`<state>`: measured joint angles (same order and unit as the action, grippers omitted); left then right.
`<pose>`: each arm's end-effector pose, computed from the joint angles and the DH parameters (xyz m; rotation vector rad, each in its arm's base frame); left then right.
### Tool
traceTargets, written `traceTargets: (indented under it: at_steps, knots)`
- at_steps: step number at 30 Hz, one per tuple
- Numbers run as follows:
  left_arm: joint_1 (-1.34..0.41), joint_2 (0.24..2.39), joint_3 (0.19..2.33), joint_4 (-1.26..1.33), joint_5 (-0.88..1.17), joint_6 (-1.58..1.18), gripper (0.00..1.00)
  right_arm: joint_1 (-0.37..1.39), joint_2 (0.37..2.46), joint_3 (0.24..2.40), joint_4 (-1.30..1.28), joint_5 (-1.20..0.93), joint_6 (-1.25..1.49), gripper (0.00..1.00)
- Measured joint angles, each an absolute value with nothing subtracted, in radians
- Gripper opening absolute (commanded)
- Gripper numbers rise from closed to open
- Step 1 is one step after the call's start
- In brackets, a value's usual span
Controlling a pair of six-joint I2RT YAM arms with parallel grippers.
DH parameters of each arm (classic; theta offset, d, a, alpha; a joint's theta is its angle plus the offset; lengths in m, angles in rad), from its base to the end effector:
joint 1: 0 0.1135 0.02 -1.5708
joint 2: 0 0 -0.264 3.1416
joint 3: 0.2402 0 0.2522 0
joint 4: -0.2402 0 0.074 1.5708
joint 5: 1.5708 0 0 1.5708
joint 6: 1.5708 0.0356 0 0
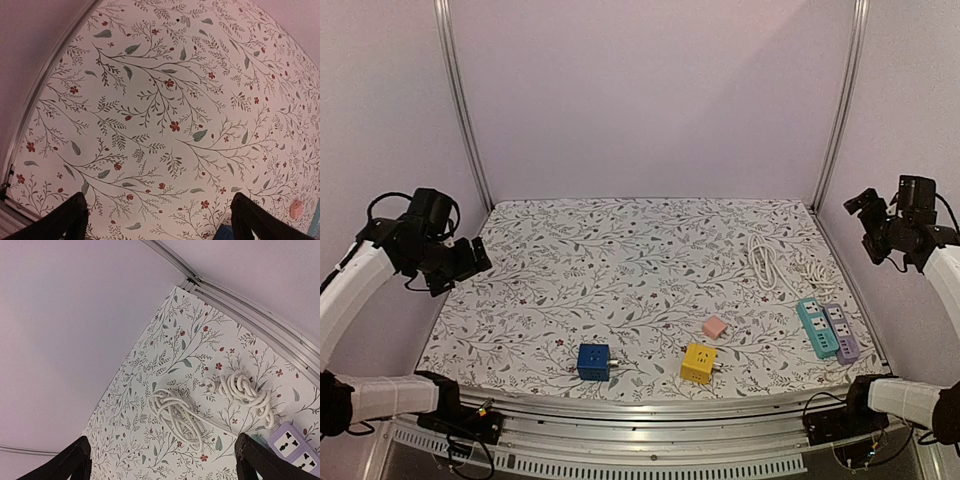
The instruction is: Insert the plug
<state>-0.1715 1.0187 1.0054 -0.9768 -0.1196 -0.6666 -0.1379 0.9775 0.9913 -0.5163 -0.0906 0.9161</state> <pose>0.1852 -0.0278 0.3036 -0.6713 2.4696 -0.1712 0.2109 -0.0260 0.3430 1.0173 1.8613 0.5647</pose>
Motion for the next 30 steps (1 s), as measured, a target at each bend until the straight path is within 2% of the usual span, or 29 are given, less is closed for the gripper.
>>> traceTargets:
  at_steps: [7,16,24,30]
  knots:
    - [-0.275,1.000,0.961,-0.979,-0.097,-0.666,0.99,-0.138,0.980,0.883,-0.527,-0.184,0.931,0.99]
    - [-0.469,1.023,0.951,-0.976,-0.093,-0.665,0.99,-0.138,0.989,0.873,-0.535,-0.267,0.913,0.99]
    - [-0.659,1.146,0.958,-0.949,-0.086,-0.655,1.00,-0.135,0.989,0.892,-0.640,-0.274,0.860,0.99]
    - [-0.852,1.299,1.040,-0.924,-0.089,-0.635,1.00,-0.110,0.989,0.912,-0.695,-0.293,0.815,0.99]
